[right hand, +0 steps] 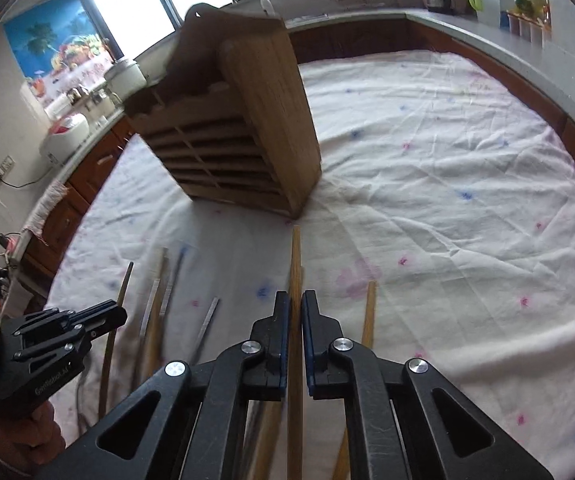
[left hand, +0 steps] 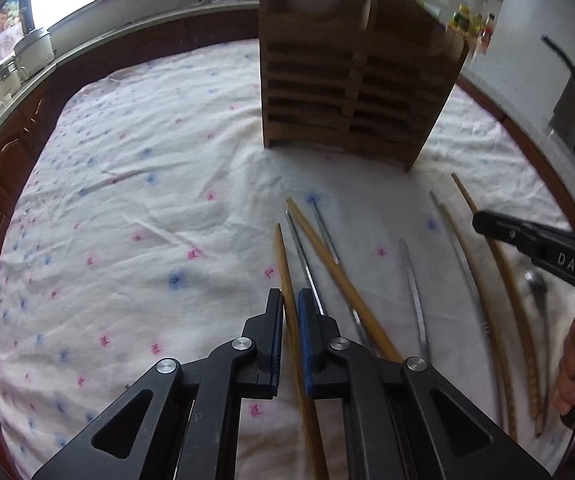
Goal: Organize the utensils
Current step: 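Lift both wooden chopsticks upright and carry them over the wooden holder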
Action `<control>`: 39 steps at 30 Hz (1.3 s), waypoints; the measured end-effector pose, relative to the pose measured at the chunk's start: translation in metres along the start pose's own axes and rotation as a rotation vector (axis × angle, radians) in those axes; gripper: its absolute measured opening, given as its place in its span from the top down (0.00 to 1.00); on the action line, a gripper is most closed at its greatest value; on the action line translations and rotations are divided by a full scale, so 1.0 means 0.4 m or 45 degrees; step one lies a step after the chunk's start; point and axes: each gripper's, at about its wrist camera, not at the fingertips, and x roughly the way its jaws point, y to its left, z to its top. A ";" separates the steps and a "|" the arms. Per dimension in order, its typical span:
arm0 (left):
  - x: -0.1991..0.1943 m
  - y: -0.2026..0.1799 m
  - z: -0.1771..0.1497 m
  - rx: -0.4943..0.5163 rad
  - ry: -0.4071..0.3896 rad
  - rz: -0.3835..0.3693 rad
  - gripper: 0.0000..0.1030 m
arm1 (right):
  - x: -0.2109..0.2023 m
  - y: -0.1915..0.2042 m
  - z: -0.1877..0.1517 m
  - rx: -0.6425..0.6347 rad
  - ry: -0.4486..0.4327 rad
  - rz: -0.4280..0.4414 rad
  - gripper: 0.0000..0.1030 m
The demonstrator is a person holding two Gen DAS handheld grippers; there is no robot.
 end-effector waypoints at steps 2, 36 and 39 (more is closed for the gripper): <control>-0.040 0.001 0.000 -0.008 -0.037 -0.022 0.95 | -0.031 0.011 0.000 0.000 -0.025 0.025 0.94; -0.522 0.061 -0.148 -0.074 -0.558 -0.197 0.96 | -0.409 0.103 0.018 -0.064 -0.547 0.097 0.94; -0.526 0.070 -0.135 -0.085 -0.575 -0.205 0.96 | -0.405 0.102 0.026 -0.060 -0.557 0.098 0.94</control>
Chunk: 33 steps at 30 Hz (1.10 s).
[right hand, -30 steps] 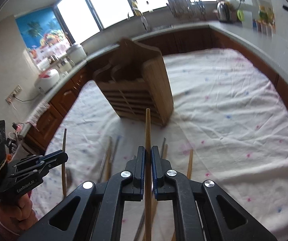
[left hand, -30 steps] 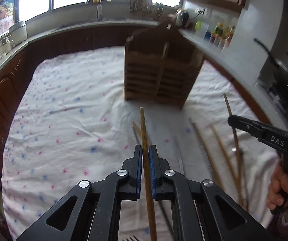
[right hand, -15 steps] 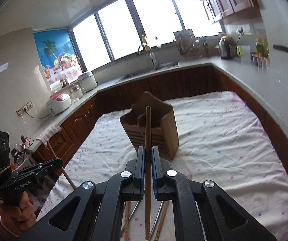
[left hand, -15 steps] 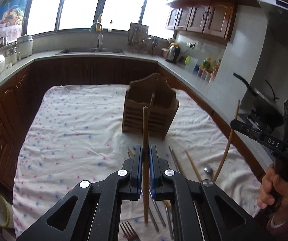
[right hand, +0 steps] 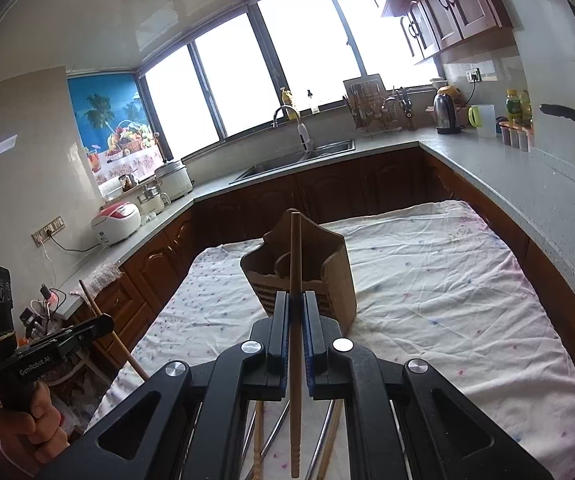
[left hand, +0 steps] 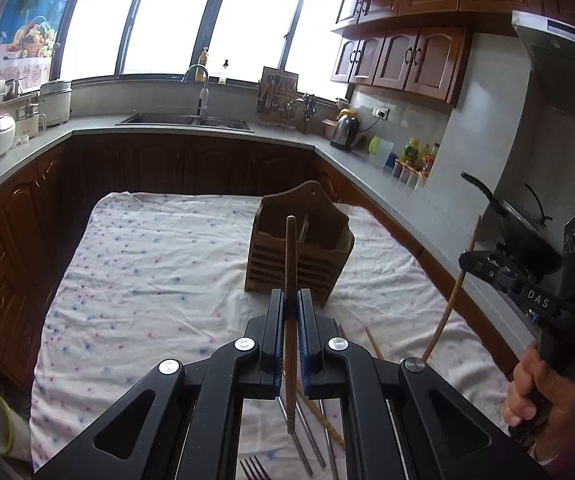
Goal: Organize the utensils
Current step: 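Lift both wooden chopsticks upright and carry them over the wooden holder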
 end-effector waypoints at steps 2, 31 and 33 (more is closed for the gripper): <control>0.003 0.007 0.008 -0.005 -0.011 -0.002 0.96 | 0.007 -0.003 0.007 0.007 -0.005 0.004 0.94; 0.332 0.097 0.289 -0.076 -0.357 0.022 0.96 | 0.259 -0.052 0.296 0.039 -0.401 -0.010 0.94; 0.380 0.096 0.278 -0.083 -0.361 0.027 0.96 | 0.291 -0.060 0.277 0.031 -0.404 -0.014 0.94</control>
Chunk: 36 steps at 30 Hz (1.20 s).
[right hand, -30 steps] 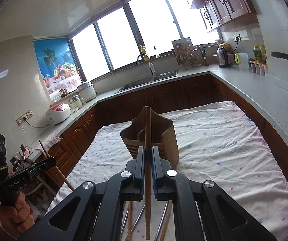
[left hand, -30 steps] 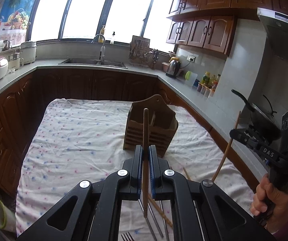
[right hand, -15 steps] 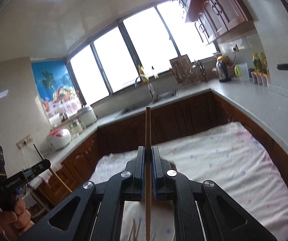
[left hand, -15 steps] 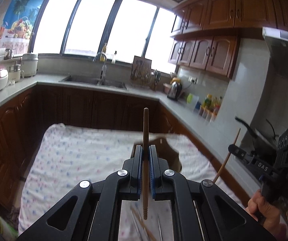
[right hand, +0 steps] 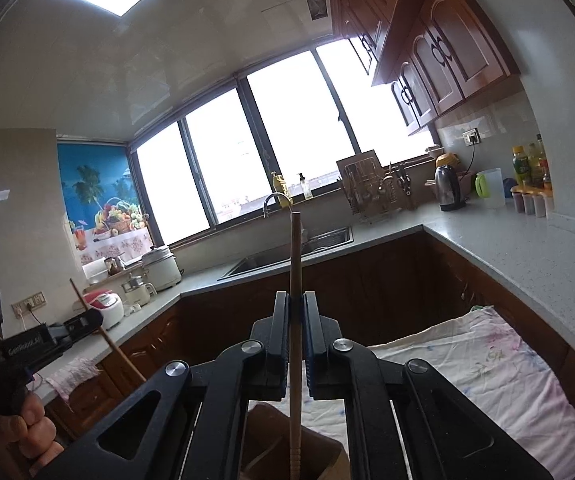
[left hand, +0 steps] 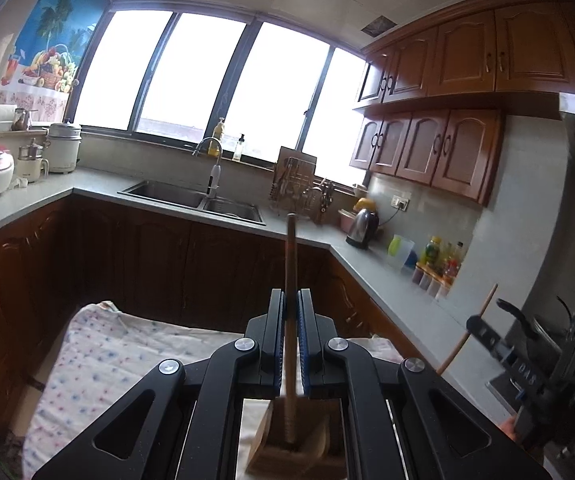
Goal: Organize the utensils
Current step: 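Lift both wooden chopsticks upright and carry them over the wooden holder, then lower both chopsticks into the wooden holder and open both tools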
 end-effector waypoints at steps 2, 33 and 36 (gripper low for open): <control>0.056 0.000 -0.041 -0.006 0.010 0.014 0.96 | 0.020 -0.012 -0.040 0.001 -0.003 -0.009 0.94; 0.278 0.020 -0.174 -0.026 0.200 0.042 0.95 | 0.105 -0.082 -0.166 0.107 0.188 -0.032 0.89; 0.266 0.025 -0.168 -0.036 0.221 0.038 0.80 | 0.098 -0.086 -0.161 0.128 0.194 -0.027 0.83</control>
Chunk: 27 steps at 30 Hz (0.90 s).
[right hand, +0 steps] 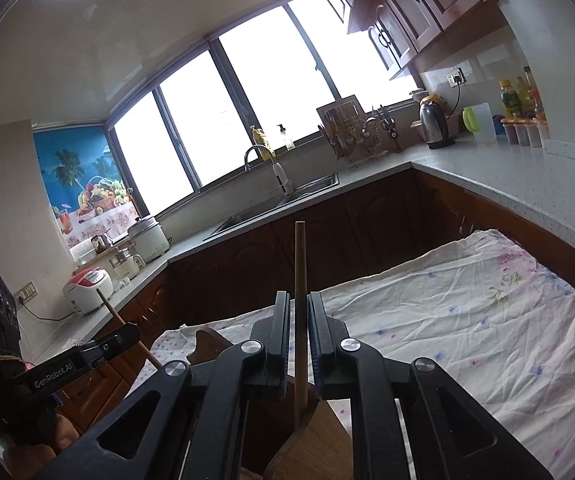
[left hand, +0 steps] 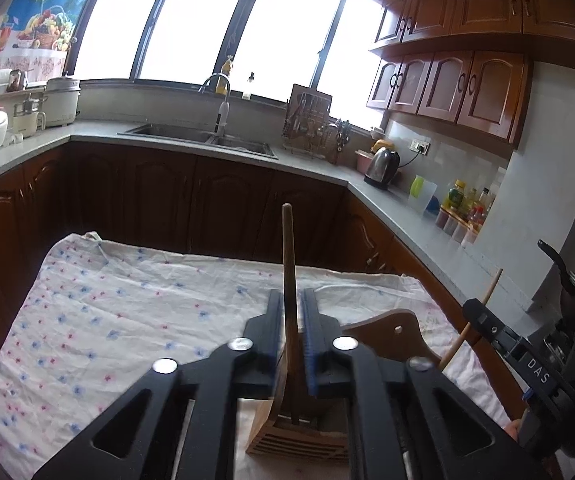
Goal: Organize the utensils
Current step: 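Lower both chopsticks into the wooden holder and open both tools, then move both open tools back toward the remaining utensils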
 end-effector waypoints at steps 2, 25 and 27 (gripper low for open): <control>-0.013 0.003 0.002 -0.006 -0.014 0.010 0.63 | -0.010 -0.002 0.003 0.012 -0.003 0.008 0.64; -0.392 0.037 -0.143 -0.064 0.048 0.134 0.12 | -0.327 0.031 -0.040 0.079 -0.013 0.128 0.05; -0.423 0.036 -0.146 -0.076 0.064 0.131 0.12 | -0.355 0.033 -0.055 0.078 -0.001 0.126 0.05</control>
